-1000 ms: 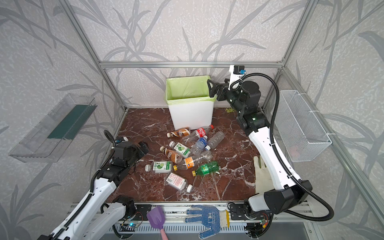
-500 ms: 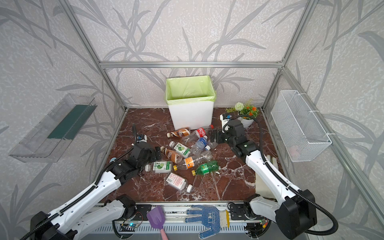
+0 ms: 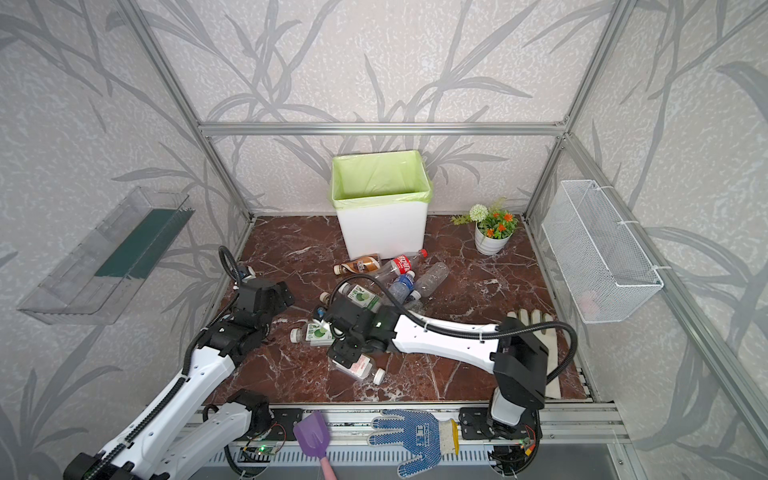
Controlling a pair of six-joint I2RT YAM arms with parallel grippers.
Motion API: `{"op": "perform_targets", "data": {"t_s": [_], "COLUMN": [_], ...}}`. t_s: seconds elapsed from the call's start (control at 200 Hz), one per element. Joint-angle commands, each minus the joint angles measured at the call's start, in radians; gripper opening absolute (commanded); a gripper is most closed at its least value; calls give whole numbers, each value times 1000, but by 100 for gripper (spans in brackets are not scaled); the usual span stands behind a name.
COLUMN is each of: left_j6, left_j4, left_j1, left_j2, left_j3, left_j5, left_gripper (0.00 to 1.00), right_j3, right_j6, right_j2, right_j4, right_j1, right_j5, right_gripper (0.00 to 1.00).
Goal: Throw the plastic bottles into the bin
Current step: 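Reach the right gripper across the pile and grasp a red-labelled clear bottle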
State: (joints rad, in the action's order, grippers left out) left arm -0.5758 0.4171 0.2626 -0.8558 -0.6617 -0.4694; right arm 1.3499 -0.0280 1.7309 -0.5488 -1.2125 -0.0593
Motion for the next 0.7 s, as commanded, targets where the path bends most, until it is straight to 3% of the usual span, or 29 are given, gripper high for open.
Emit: {"op": "perform_targets", "data": {"t_s": [0.0,0.525,0.695], "left_j6": [28,5,14], "left_j4": [12,6,18], "left_j1": [-22,-34,-34], "left_j2": [8,43,47], "left_j3": [-37,14,16], "left_j5": [1,43,38], "left_gripper": [99,99,99], "right_j3": [60,160,205], "right_j6": [34,15,6], "right_j2": [80,306,342], "right_j4": [-172,-254,-276], "right_j1": [-22,-37,-36], "right_j5": [-15,-19,1], "right_gripper": [85,80,70]}}
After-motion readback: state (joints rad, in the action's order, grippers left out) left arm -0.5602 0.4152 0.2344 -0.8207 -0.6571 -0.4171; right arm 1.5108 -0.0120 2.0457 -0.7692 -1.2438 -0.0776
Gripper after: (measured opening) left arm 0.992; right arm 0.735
